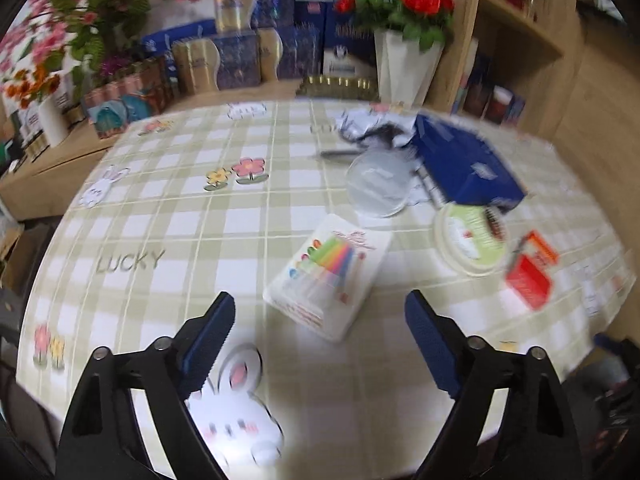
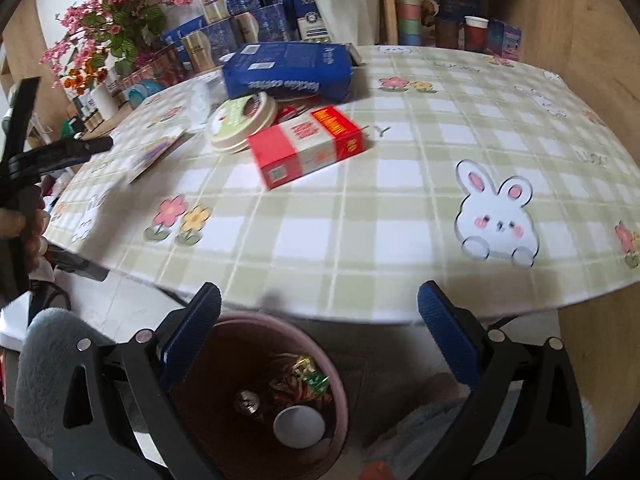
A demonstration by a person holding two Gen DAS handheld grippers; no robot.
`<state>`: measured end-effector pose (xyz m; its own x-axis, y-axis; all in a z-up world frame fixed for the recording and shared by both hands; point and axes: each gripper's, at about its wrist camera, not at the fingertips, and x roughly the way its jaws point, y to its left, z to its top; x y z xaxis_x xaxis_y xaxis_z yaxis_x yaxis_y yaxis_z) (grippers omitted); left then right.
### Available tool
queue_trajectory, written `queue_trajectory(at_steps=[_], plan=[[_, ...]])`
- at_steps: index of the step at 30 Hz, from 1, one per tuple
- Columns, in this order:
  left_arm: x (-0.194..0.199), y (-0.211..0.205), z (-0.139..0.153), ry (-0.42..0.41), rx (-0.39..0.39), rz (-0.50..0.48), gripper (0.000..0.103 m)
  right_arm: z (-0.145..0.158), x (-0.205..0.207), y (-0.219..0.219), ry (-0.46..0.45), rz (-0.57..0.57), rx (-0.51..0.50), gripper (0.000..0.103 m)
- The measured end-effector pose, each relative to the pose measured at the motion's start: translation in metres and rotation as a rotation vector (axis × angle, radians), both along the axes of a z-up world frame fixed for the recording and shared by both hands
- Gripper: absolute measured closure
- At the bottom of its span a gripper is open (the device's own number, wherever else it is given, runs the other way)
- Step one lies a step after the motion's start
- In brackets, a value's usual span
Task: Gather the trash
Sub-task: 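Grasp the birthday candle card with the left tool while the right tool reaches toward the red cigarette box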
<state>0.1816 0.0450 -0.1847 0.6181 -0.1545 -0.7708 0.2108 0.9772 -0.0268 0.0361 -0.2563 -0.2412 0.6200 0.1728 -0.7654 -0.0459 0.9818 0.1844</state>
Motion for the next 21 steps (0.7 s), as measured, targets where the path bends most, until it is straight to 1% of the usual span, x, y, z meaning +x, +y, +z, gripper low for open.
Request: queue_trajectory(at_steps=[5, 6, 8, 12, 14, 15, 18, 21], plan=[[0.039, -0.004, -0.021, 0.047, 0.075, -0.044, 0.041, 0.002, 0.020, -0.005, 0.007, -0.005, 0.002, 0.006], [0.044, -0.005, -0.024, 0.053, 0.083, -0.052, 0.043, 0.002, 0.023, -0.005, 0.008, -0.004, 0.002, 0.006], [0.051, -0.007, -0.028, 0.057, 0.088, -0.070, 0.047, 0.004, 0.030, -0.004, 0.007, -0.001, 0.005, 0.006], [0.055, -0.012, -0.032, 0.056, 0.088, -0.113, 0.049, 0.006, 0.042, -0.001, 0.006, 0.009, 0.014, 0.006], [0.056, -0.015, -0.036, 0.072, 0.102, -0.124, 0.058, 0.006, 0.047, 0.001, 0.005, 0.015, 0.014, 0.006], [0.055, -0.017, -0.039, 0.081, 0.100, -0.132, 0.061, 0.006, 0.049, 0.002, 0.004, 0.016, 0.012, 0.006], [0.051, -0.018, -0.040, 0.077, 0.107, -0.133, 0.063, 0.007, 0.055, 0.003, 0.002, 0.011, 0.013, 0.006], [0.048, -0.016, -0.040, 0.095, 0.083, -0.115, 0.063, 0.008, 0.062, 0.005, 0.006, 0.009, 0.022, 0.006]])
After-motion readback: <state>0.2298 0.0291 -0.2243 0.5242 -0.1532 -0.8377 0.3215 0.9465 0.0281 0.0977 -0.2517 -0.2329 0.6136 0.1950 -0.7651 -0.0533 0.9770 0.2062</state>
